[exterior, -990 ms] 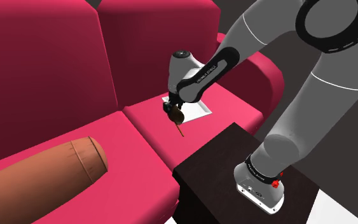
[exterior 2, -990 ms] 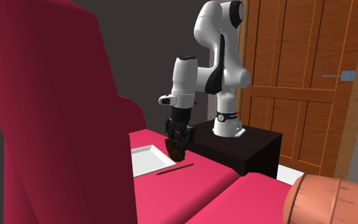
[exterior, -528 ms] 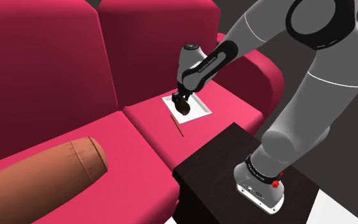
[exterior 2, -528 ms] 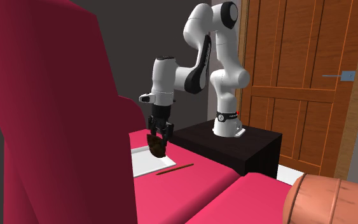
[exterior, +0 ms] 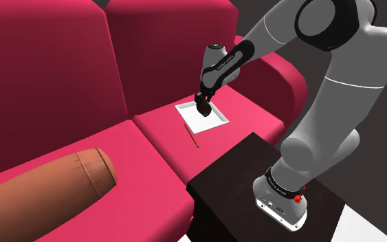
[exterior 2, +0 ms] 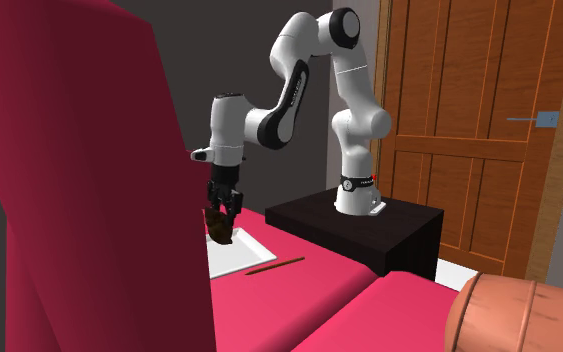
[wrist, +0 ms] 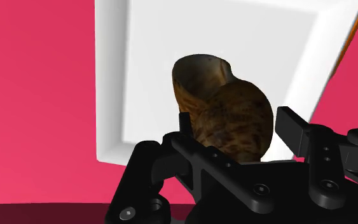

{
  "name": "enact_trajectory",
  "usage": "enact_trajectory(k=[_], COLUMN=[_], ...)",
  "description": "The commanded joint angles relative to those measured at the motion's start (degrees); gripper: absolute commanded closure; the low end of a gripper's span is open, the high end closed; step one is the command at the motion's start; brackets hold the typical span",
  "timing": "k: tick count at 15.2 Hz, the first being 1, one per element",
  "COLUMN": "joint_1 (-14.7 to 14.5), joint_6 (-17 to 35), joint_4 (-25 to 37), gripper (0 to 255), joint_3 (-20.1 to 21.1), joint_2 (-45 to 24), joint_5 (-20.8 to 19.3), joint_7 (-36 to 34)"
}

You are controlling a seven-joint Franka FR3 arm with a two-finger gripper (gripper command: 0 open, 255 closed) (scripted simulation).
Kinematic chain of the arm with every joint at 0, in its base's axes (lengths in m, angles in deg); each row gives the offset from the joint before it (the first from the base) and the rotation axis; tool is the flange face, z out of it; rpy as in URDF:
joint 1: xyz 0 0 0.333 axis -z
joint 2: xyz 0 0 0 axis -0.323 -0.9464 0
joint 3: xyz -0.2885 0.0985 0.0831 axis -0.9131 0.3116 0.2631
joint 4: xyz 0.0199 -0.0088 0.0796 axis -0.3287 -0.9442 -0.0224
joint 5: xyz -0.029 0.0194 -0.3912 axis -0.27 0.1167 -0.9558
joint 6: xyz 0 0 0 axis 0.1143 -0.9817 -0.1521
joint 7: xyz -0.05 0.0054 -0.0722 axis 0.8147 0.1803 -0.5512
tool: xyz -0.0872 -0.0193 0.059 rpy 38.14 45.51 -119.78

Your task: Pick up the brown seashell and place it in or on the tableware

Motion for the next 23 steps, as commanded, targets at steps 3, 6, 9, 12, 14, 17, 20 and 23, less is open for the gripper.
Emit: enact_trajectory(k=[3,6,9,12,14,17,20,23], joint_1=[-0.27,-0.73,-1.29,-2.00,-2.34,-2.89,-3.68,-7.03], joint_6=[2.21,4.08,5.90,7.39,7.43,7.50,8.17,10.11], joint_4=[0.67,0.91,1.27,1.64,1.62,1.59,1.36,0.21], gripper=[255,255,255,255,255,255,0,0], joint_3=[-0.76,-1.44,-2.21,-3.08,-3.39,-3.89,-4.60,-6.44], joint_2=[-2.90,-5.04,-7.25,-9.08,-9.07,-9.04,-9.49,-10.32], joint_5=[-1.28,-2.36,-3.37,-3.95,-3.64,-3.13,-3.22,-4.58], joint_7=[-0.76,-1.71,-2.62,-3.20,-2.98,-2.62,-2.86,-6.14])
